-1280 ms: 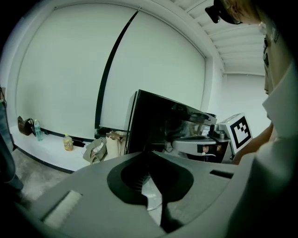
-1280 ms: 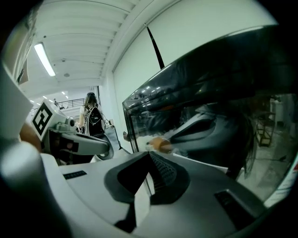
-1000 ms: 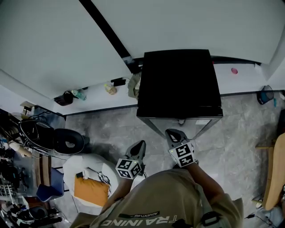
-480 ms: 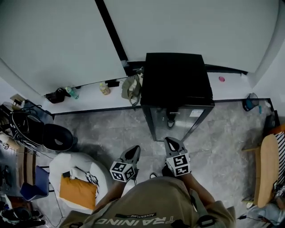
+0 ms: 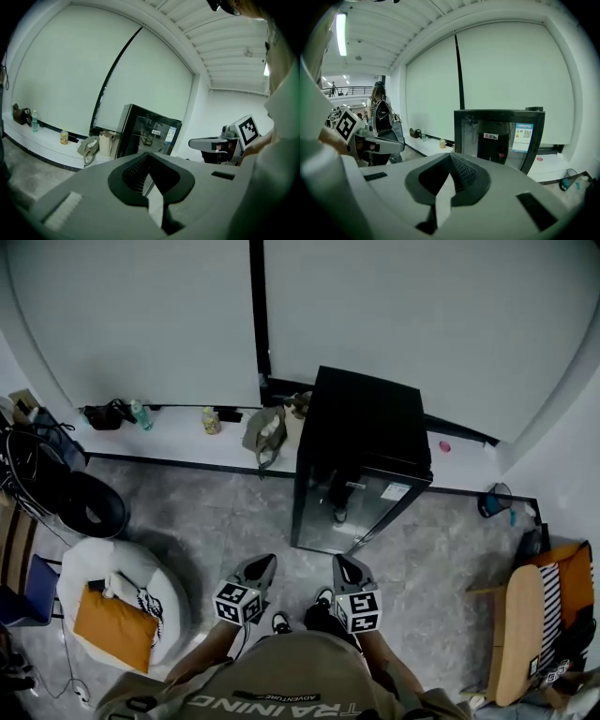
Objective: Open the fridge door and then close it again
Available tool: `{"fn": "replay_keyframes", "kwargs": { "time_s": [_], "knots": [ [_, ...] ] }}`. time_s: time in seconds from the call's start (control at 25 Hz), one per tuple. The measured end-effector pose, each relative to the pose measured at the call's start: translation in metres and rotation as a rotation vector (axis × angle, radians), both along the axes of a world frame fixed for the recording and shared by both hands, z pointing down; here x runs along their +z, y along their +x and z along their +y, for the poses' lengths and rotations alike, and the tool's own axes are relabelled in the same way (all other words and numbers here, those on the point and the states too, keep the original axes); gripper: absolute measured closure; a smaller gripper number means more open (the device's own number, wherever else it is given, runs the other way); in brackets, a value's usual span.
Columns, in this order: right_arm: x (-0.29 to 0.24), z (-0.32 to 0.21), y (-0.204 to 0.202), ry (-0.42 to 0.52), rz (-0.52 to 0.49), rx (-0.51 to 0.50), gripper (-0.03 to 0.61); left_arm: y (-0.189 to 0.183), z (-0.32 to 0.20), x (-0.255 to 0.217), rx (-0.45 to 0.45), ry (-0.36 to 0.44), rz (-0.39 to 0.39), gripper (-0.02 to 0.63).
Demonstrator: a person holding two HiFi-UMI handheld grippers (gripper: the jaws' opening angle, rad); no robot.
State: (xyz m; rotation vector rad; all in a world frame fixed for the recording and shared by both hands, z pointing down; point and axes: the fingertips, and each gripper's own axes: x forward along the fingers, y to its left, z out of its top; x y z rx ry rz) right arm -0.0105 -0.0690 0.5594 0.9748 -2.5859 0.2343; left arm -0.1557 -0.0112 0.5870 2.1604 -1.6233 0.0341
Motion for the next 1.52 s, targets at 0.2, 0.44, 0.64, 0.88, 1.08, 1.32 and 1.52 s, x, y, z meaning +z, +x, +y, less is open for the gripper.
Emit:
{"fn": "replay_keyframes", "kwargs": {
  "time_s": [0.2, 0.44, 0.64, 0.88, 1.08, 1.32, 1.52],
  "knots": [
    [-0.014, 0.017, 0.008, 0.027, -0.015, -0.050, 0.583, 0.010, 0.009, -0.002, -0.024, 0.003, 0.021, 0.612],
    [-0.027, 0.023, 0.006, 0.056, -0.067, -0.171, 0.583, 0.017, 0.001, -0.004, -0.068, -0.022, 0.015, 0.612],
    [-0.053, 0.021, 0.013, 0.086, -0.088, -0.226, 0.583, 0.025, -0.008, -0.017, -0.092, -0.008, -0.044, 0.612],
    [-0.046, 0.013, 0.028, 0.100, -0.119, -0.222, 0.583, 0.040, -0.007, -0.023, -0.098, -0.002, -0.137, 0.612],
    [-0.048, 0.007, 0.036, 0.098, -0.130, -0.201, 0.583, 0.046, -0.011, -0.023, -0.122, 0.008, -0.099, 0.612],
    [-0.041, 0.010, 0.025, 0.104, -0.137, -0.238, 0.583, 0.034, -0.012, -0.043, -0.145, 0.041, -0.127, 0.612],
    [-0.051, 0.010, 0.016, 0.129, -0.167, -0.233, 0.583, 0.019, -0.007, -0.054, -0.171, 0.077, -0.153, 0.612]
  ]
}}
